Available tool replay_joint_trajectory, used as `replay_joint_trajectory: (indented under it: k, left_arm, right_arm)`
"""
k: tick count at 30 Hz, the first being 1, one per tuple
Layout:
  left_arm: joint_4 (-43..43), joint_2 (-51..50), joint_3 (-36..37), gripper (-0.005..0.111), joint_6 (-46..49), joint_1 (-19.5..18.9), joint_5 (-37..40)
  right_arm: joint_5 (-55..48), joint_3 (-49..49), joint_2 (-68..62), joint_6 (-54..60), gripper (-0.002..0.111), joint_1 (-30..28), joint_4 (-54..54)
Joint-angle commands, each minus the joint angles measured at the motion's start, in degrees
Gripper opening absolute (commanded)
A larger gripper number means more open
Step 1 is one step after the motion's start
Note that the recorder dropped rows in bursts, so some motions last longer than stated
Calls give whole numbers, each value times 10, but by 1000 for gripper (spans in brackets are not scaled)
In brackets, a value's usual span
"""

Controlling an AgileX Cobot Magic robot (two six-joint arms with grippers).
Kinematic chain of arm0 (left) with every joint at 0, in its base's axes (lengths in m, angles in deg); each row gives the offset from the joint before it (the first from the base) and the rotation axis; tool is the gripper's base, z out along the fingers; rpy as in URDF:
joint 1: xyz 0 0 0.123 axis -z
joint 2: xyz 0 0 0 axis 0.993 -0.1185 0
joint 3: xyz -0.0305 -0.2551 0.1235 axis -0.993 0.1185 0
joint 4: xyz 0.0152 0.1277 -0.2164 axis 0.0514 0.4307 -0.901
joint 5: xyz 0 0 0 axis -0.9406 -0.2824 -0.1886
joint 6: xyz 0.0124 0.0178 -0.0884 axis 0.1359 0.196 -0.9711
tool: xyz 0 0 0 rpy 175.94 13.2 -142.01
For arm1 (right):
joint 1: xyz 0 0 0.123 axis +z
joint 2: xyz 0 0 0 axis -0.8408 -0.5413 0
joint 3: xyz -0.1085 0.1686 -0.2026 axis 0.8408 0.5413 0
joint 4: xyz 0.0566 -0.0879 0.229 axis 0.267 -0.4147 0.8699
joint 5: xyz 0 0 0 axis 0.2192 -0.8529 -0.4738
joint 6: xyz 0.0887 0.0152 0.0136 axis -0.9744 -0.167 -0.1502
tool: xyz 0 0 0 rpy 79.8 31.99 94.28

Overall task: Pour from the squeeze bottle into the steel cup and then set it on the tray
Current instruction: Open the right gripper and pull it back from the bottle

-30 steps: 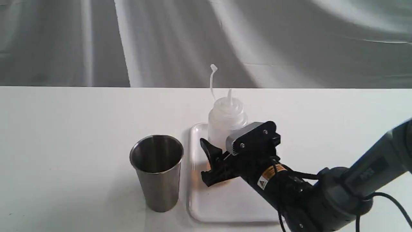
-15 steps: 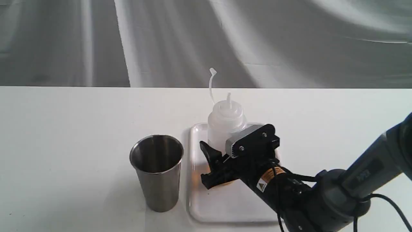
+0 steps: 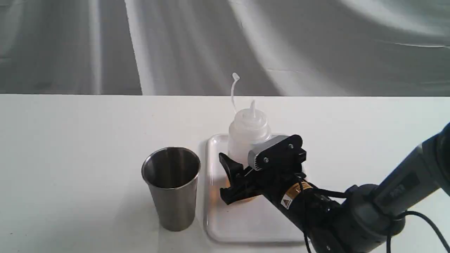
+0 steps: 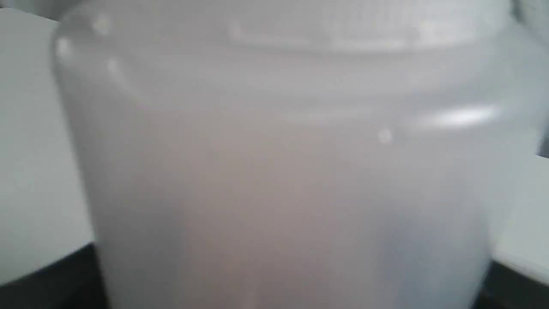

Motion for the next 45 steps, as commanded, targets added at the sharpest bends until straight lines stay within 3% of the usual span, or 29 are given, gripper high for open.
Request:
replay_joint_trajectory:
  k: [1, 11, 14, 16, 22, 26, 45]
  left_arm:
    - [0, 1, 3, 0, -2, 5, -4]
    - [0, 1, 3, 0, -2, 5, -4]
    - [0, 1, 3, 0, 0, 5, -4]
    - [0, 1, 3, 0, 0, 5, -4]
    - [0, 1, 3, 0, 0, 5, -4]
    - [0, 1, 3, 0, -1, 5, -4]
    - [0, 1, 3, 0, 0, 5, -4]
  right_arm:
    - [16, -3, 1, -5, 17, -4, -6]
    - [14, -3, 1, -11, 17, -4, -6]
    - [14, -3, 1, -31, 23, -4, -6]
    - [14, -3, 1, -39, 35, -4, -6]
    - [14, 1, 1, -40, 86, -4, -6]
    - [11, 1, 1, -40, 102, -4, -6]
    - [-7, 3, 1, -40, 105, -4, -24]
